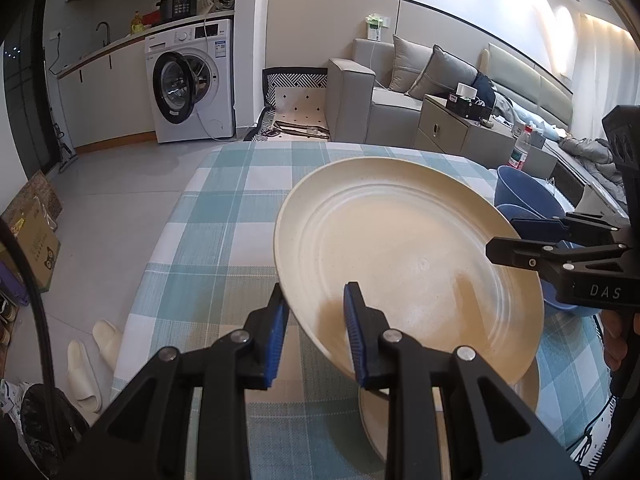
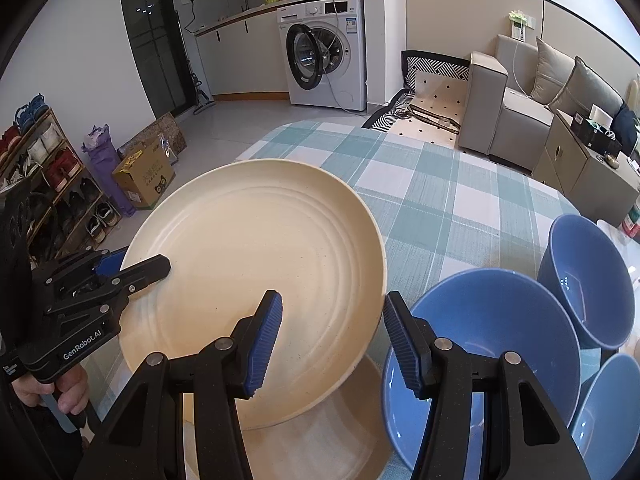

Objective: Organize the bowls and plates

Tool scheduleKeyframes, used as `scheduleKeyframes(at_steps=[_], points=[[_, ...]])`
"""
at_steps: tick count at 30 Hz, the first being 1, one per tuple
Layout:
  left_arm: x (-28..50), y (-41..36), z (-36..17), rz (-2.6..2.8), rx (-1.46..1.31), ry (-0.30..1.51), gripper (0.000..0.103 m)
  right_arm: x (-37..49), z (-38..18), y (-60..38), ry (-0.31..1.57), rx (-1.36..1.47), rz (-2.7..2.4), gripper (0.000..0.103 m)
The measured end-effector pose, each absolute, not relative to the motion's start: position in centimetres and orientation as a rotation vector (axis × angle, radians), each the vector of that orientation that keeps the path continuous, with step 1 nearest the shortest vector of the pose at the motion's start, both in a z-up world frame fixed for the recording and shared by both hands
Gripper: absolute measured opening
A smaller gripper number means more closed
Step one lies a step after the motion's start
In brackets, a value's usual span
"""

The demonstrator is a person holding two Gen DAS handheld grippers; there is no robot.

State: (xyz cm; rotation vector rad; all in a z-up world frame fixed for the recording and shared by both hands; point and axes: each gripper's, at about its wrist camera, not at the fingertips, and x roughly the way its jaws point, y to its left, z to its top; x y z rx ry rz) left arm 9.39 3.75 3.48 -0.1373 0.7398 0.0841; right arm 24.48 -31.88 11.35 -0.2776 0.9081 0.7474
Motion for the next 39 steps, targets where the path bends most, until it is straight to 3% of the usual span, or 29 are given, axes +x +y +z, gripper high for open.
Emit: scheduleKeyframes(at_steps=[39], points=[[5.8, 0.6, 0.5, -0.012, -0.111, 0.777, 0.027, 17.3, 7.7, -37.7, 0.923, -0.195, 0.669, 0.055]])
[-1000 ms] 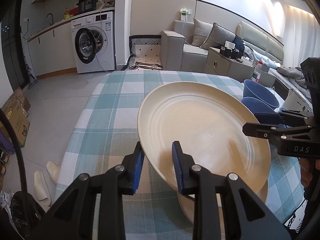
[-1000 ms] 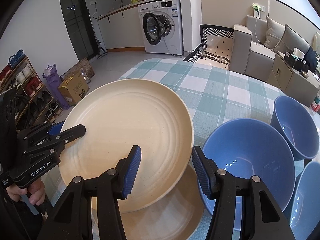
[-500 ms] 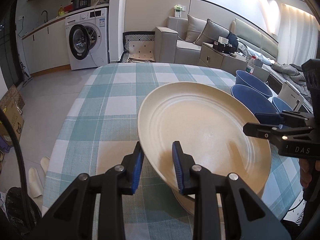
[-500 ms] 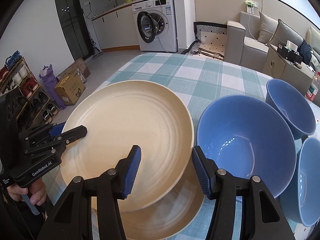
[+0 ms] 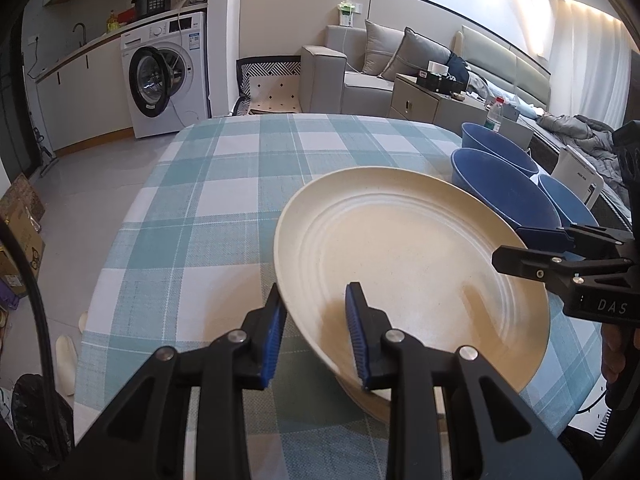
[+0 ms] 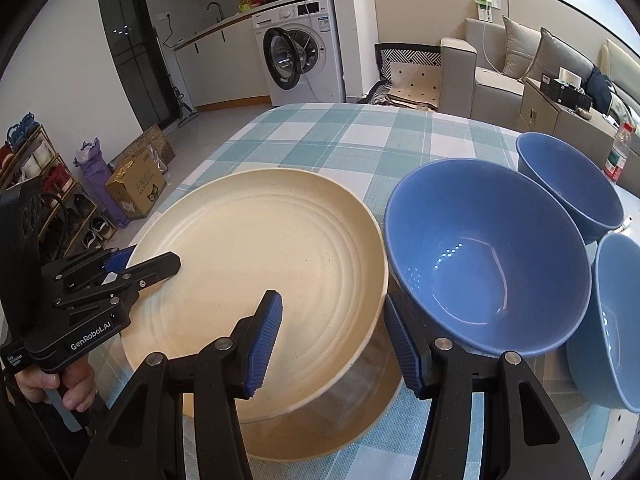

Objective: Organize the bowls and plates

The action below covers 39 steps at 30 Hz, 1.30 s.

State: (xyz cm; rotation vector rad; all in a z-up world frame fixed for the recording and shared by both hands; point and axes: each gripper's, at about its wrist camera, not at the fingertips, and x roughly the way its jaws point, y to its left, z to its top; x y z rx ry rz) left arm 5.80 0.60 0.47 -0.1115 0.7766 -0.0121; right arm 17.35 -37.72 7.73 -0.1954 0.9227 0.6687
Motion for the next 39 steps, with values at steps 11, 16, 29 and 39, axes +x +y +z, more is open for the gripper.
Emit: scheduleKeyframes(at_steps=[11, 16, 29, 39], points=[[5.7, 0.1, -0.2, -0.036, -0.112, 0.794, 0.028, 16.6, 7.3, -38.3, 0.914, -0.201, 0.64, 0.055], [5.6, -0.1, -0.5, -0.043, -0.104, 0.798, 0.028, 16.3, 7.0, -38.6, 0.907, -0.203, 0.636, 0.056], [5.4, -0.8, -1.9, -0.046, -0.088, 0.827, 0.028, 15.7, 6.4, -39.1, 0.873, -0.213, 0.631, 0.056], [5.6, -1.6, -2.4, -0.049, -0.059, 0.843, 0.028, 15.7, 5.6, -39.7, 0.883, -0.207, 0.628, 0.056]])
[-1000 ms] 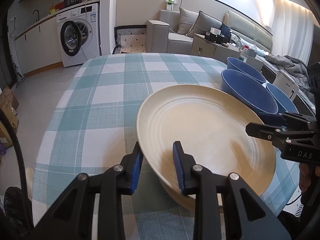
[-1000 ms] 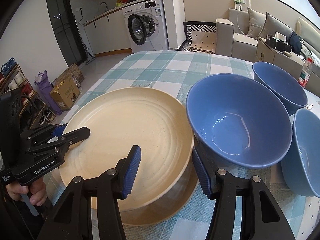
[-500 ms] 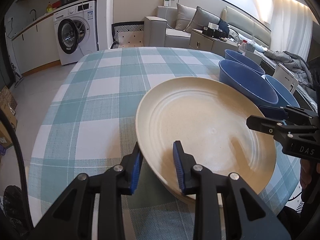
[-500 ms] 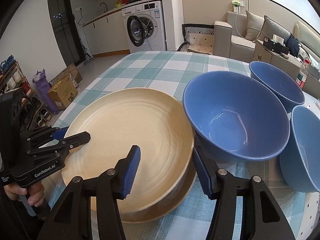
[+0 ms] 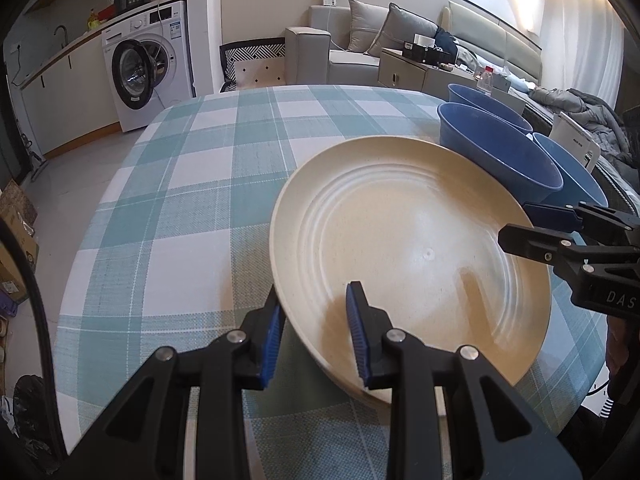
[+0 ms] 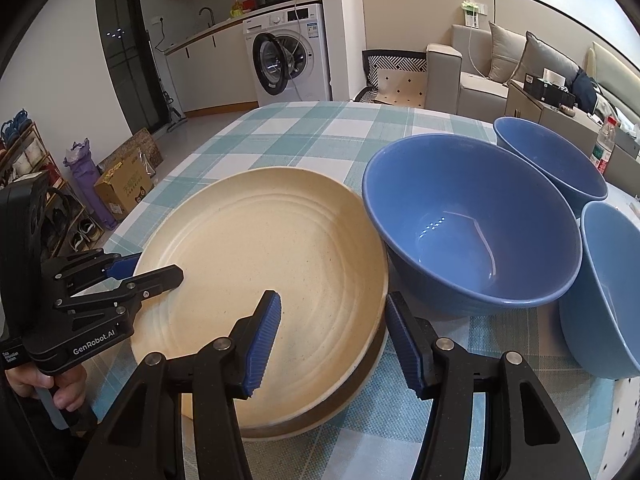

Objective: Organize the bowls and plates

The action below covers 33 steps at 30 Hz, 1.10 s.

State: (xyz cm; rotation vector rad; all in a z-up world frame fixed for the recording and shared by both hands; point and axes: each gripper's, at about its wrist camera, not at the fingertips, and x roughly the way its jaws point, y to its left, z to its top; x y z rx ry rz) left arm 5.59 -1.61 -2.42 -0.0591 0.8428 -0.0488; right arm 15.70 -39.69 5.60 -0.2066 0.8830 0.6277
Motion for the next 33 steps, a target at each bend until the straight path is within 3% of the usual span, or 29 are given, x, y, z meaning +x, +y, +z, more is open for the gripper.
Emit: scheduleKeyframes(at_steps=[29, 33], points=[[5.5, -2.5, -2.8, -0.055, 0.009, 0.867, 0.031, 15.6, 4.3, -40.0, 0.919, -0.23, 0.639, 0.06], [5.5, -2.6, -2.8, -0.059, 0.022, 0.868, 0.034, 15.6, 4.1, -39.8, 0.922, -0.227, 0.651, 0.065]])
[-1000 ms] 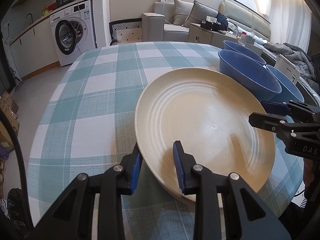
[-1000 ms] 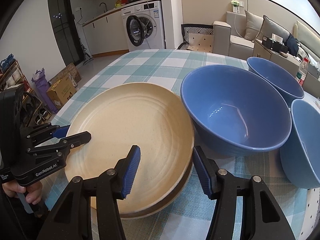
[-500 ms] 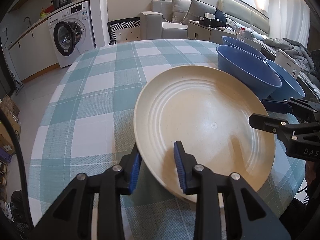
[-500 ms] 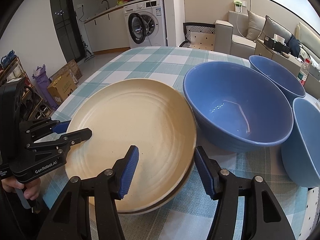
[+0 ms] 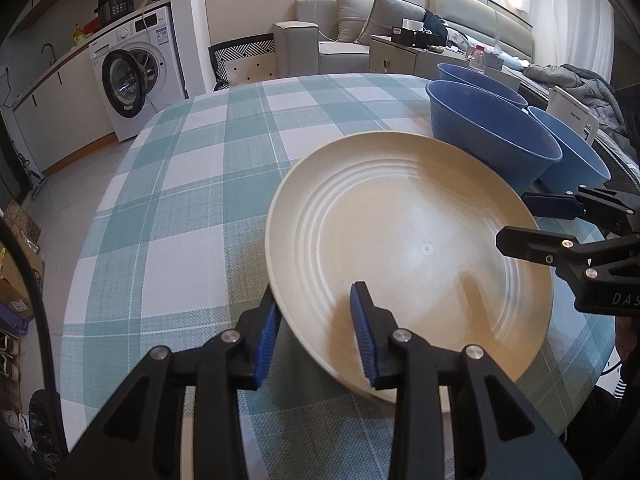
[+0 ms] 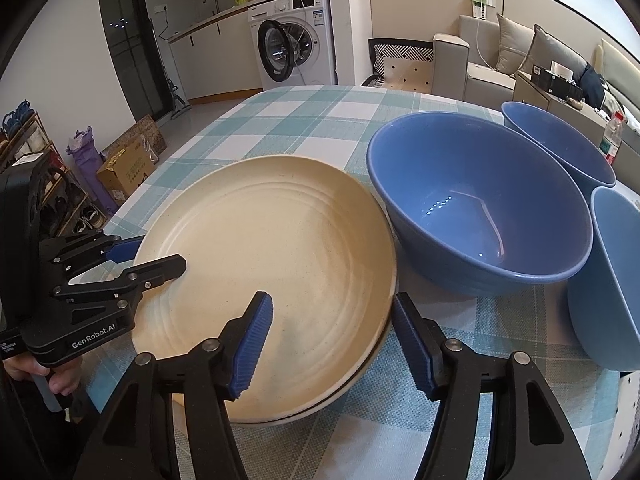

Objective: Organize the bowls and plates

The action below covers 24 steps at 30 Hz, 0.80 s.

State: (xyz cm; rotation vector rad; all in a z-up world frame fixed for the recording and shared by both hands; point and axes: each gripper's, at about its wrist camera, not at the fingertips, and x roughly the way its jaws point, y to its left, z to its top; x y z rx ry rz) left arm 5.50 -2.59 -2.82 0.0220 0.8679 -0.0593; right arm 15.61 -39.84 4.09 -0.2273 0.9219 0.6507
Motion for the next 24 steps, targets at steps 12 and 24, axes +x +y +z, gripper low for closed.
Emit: scheduleKeyframes(at_steps=[12, 24], points=[[5.62, -3.26, -3.21, -0.058, 0.058, 0.874, 0.044, 15.39, 3.93, -39.82, 0.927, -0.242, 0.654, 0.07], [5.61, -3.44, -3.21, -0.075, 0.058, 0.885, 0.052, 14.93, 3.75, -39.54, 0.921, -0.274, 0.659, 0.078]])
